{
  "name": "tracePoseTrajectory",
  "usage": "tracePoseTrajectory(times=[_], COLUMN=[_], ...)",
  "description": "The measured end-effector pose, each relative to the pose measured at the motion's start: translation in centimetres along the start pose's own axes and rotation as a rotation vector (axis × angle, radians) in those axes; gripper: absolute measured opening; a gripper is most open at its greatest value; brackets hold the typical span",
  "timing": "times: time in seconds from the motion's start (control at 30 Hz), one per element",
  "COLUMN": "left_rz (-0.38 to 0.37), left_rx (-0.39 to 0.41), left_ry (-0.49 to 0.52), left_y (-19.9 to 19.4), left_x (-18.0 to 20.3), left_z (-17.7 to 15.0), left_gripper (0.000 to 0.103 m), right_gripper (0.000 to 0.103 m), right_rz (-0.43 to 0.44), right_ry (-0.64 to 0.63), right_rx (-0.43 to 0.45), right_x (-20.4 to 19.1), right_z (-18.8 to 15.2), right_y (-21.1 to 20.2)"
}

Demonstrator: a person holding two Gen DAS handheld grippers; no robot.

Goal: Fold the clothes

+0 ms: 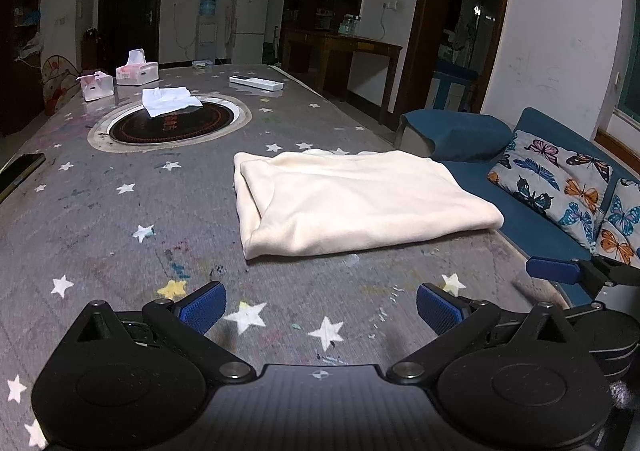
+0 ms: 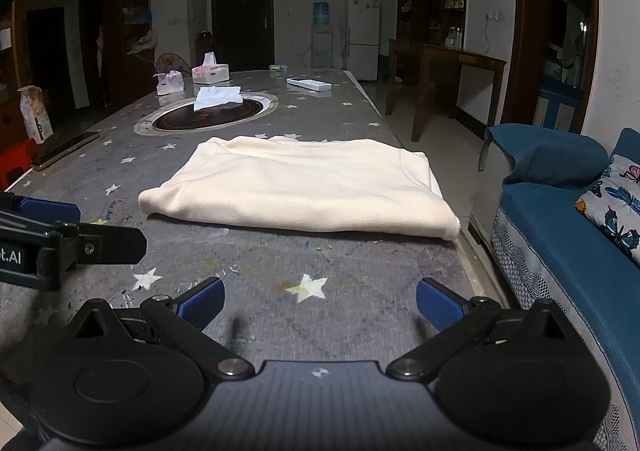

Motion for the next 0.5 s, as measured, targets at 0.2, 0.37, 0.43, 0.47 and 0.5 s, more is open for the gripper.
tracePoseTrajectory(times=[0.2, 0.37, 0.43, 0.47, 0.5], left_rz=[-0.001, 0.000, 0.000, 0.000, -0.001], left_rx=[0.001, 0.001, 0.001, 0.000, 0.000], left_ry=[0.003, 0.012, 0.014, 0.015, 0.016], left_y=[-0.4, -0.7, -0.8, -0.8, -0.8], left_x=[0.5, 0.9, 1.1, 1.2, 1.2], left_z=[-0.4, -0.7, -0.8, -0.9, -0.9], left_gripper=[0.103, 0.103, 0.103, 0.103, 0.103], right_gripper=[0.103, 0.103, 0.103, 0.103, 0.103], right_rz=[-0.001, 0.006, 0.008, 0.009, 0.009], right_ry=[0.005, 0.007, 0.006, 0.005, 0.004], right_rx=[0.004, 0.007, 0.008, 0.009, 0.009], right_x=[0.2, 0.1, 0.1, 0.1, 0.0], right_z=[-0.3, -0.4, -0.5, -0.5, -0.6], right_y=[-0.4, -0.7, -0.9, -1.0, -1.1])
Point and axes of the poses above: each gripper's, at about its wrist camera, not at the fingertips, and y roughly the way its jaws point, x to its right, z to its top, the point moved 8 cm from there along y, roughly the way its jaws point, and after that the axes turned 11 degrees about -z, right-handed, at the moved point
